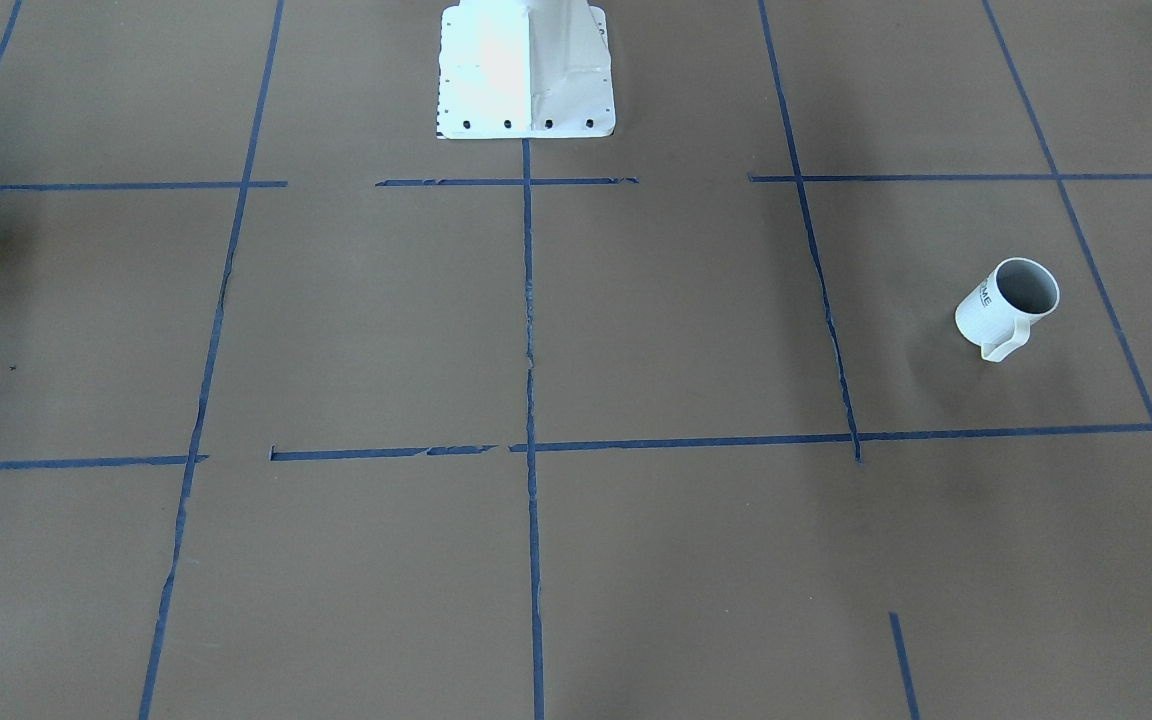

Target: Left arm hands cup to right arm to dump lemon

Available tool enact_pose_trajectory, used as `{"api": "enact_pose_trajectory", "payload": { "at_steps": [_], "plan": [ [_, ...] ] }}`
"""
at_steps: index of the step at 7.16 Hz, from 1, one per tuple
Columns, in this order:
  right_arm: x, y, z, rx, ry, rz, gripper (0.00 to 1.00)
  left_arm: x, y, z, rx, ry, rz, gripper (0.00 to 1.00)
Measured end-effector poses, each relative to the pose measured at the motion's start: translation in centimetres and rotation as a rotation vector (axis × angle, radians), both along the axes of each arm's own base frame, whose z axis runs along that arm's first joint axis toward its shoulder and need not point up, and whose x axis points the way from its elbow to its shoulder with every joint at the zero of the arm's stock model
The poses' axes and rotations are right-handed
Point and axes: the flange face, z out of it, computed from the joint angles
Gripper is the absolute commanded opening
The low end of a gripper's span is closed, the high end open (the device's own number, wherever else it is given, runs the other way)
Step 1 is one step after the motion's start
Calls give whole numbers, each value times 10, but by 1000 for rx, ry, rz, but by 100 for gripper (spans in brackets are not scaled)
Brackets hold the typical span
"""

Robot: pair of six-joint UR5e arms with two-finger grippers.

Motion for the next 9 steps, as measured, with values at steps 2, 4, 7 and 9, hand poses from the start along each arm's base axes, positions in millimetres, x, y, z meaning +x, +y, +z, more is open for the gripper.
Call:
{"api": "enact_pose_trajectory", "payload": {
  "at_steps": [2,4,7,9],
  "plan": [
    [0,0,0,-1,0,0,100,3,-35,-31,79,4,5,100],
    [0,0,1,-2,0,0,100,9,-47,-40,115,11,18,100],
    [0,0,1,-2,-1,0,100,73,-55,-47,53,31,-16,100],
    [0,0,1,-2,-2,0,100,122,-59,-40,20,17,-92,100]
  ]
}}
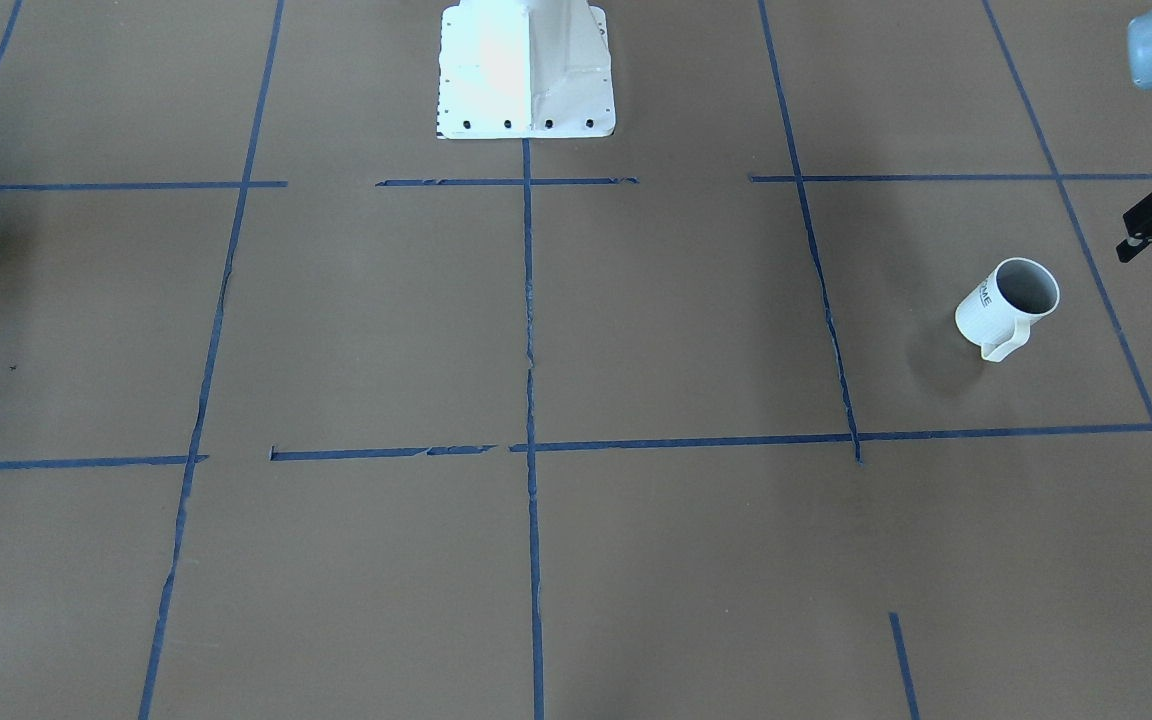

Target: Left arm hands cup to right arm to dump lemon

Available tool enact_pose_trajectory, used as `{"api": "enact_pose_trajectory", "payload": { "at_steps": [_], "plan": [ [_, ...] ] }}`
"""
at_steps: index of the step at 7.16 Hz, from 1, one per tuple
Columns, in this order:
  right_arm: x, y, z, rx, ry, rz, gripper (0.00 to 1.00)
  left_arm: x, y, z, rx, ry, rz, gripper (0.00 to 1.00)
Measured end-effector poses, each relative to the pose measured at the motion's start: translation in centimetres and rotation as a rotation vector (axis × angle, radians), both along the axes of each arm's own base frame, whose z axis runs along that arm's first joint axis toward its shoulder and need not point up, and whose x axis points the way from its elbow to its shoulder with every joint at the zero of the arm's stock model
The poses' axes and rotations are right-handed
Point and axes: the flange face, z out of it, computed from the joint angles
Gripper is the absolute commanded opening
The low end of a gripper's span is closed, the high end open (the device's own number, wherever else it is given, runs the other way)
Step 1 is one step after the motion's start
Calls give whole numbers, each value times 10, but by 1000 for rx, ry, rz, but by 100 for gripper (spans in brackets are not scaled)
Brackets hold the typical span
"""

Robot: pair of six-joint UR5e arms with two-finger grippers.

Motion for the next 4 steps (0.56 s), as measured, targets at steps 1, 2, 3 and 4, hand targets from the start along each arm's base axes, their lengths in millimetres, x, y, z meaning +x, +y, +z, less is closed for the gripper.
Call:
{"api": "enact_pose_trajectory", "payload": {
  "at_steps": [1,2,3,4],
  "plan": [
    [0,0,0,1,0,0,100,19,0,9,3,2,-22,100],
    [0,0,0,1,0,0,100,35,0,17,6,12,-30,100],
    [0,0,0,1,0,0,100,48,2,21,1,22,-31,100],
    [0,0,0,1,0,0,100,59,4,23,-10,26,-24,100]
  ]
}}
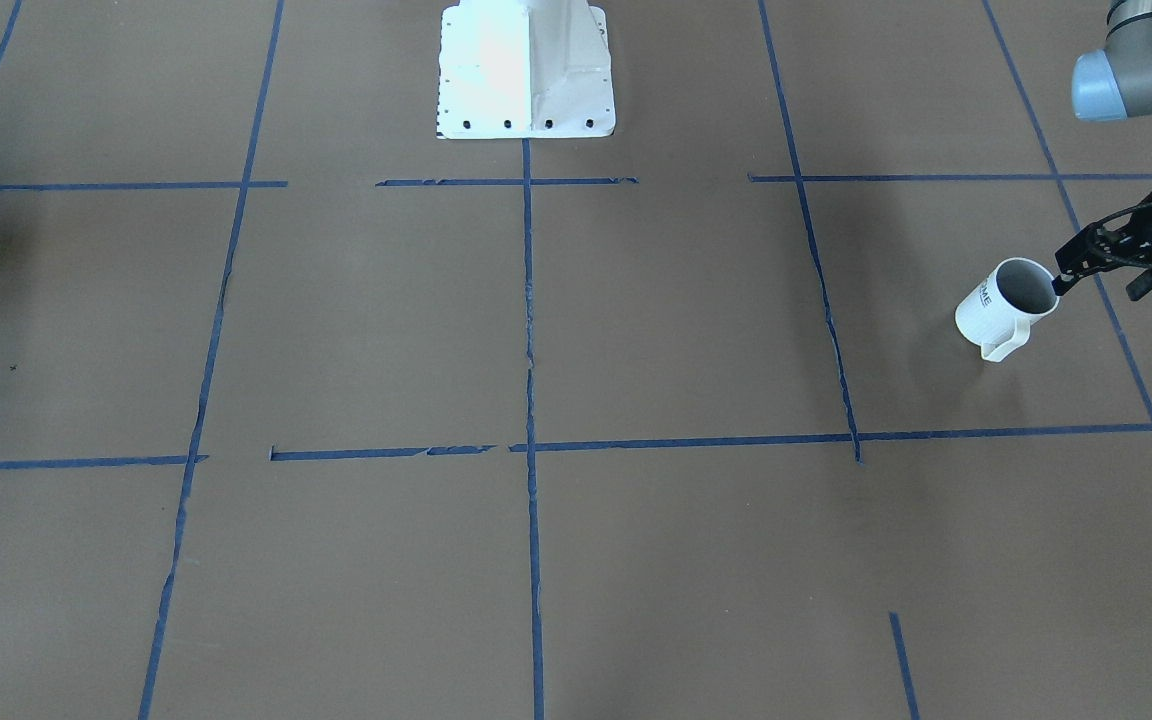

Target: Left arm hands cup to right arm to dump lemon

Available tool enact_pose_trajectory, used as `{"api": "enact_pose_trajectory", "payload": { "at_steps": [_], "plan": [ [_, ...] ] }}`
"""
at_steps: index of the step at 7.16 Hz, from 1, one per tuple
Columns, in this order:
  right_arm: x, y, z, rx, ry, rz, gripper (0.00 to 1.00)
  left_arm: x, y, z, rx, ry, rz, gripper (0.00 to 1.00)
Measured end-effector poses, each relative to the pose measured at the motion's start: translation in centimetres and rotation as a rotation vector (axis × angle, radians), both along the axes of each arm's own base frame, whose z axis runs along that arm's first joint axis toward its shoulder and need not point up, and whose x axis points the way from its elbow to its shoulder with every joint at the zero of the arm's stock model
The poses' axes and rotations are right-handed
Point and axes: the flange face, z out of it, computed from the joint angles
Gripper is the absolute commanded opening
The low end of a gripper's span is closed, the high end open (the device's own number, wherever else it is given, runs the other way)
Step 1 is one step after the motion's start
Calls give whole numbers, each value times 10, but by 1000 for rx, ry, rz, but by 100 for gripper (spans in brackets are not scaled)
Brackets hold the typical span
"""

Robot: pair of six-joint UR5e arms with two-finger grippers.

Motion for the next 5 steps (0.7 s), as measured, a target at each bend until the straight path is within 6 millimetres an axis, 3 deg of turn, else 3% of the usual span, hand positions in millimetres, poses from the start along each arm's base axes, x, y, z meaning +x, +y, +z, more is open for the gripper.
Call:
{"api": "enact_pose_trajectory", "payload": {
  "at_steps": [2,3,5],
  "plan": [
    [0,0,0,0,0,0,100,13,3,3,-13,1,17,94],
    [0,0,0,0,0,0,100,18,3,5,-16,1,26,74],
    [0,0,0,0,0,-1,100,22,3,4,-17,4,32,73]
  ]
}}
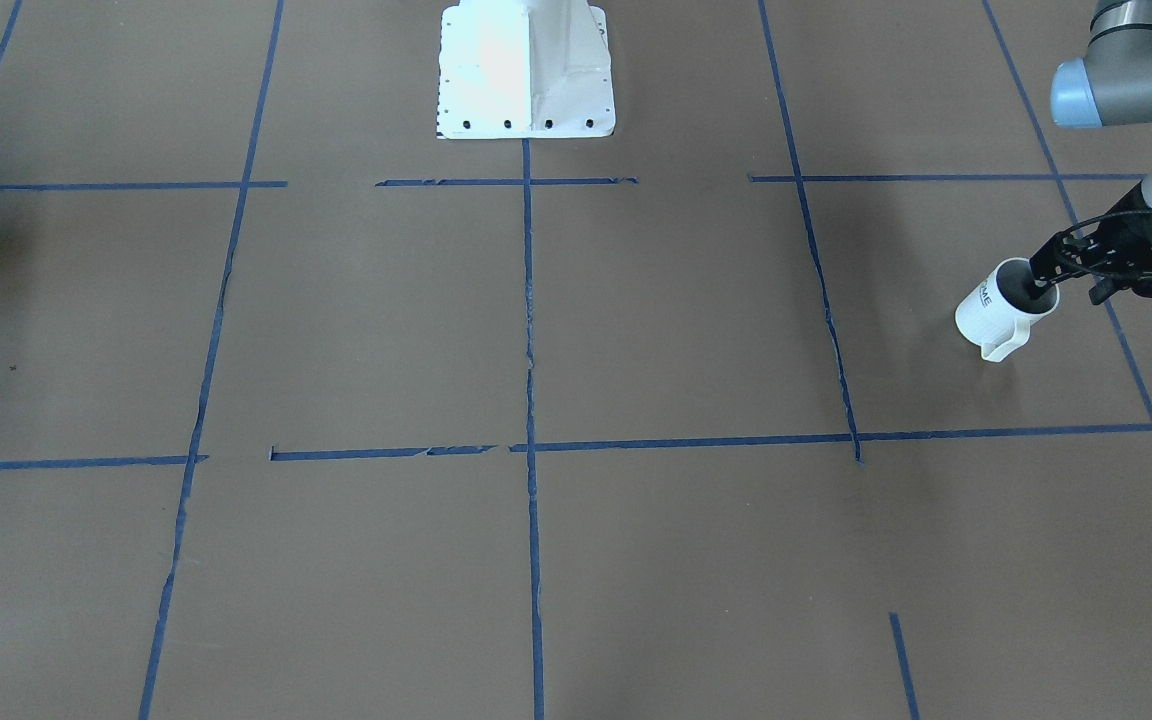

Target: Left arm hands cup to right arm to dump lemon

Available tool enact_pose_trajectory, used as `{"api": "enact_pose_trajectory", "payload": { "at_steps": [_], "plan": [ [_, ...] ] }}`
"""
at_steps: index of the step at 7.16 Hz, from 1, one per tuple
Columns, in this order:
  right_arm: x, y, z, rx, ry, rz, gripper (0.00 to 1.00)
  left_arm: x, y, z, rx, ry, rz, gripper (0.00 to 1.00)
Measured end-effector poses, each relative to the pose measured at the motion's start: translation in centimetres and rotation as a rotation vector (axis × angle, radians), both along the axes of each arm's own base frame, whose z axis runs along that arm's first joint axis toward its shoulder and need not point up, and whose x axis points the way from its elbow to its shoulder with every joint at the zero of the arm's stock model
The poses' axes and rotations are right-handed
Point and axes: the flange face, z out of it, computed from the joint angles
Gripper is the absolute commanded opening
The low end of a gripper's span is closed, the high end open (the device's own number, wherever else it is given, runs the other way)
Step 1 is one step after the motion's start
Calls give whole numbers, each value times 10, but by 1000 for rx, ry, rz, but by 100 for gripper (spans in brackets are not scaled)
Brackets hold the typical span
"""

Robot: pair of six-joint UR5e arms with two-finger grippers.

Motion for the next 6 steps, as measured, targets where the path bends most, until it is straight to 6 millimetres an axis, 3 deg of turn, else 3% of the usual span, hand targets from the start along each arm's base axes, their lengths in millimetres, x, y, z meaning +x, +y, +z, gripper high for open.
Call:
{"api": "enact_pose_trajectory", "payload": {
  "at_steps": [2,4,6],
  "plan": [
    [0,0,0,0,0,0,100,1,0,-1,0,3,4,17],
    [0,0,0,0,0,0,100,2,0,-4,3,6,5,0],
    [0,-1,-1,3,1,-1,100,2,0,-9,10,10,6,0]
  ]
}}
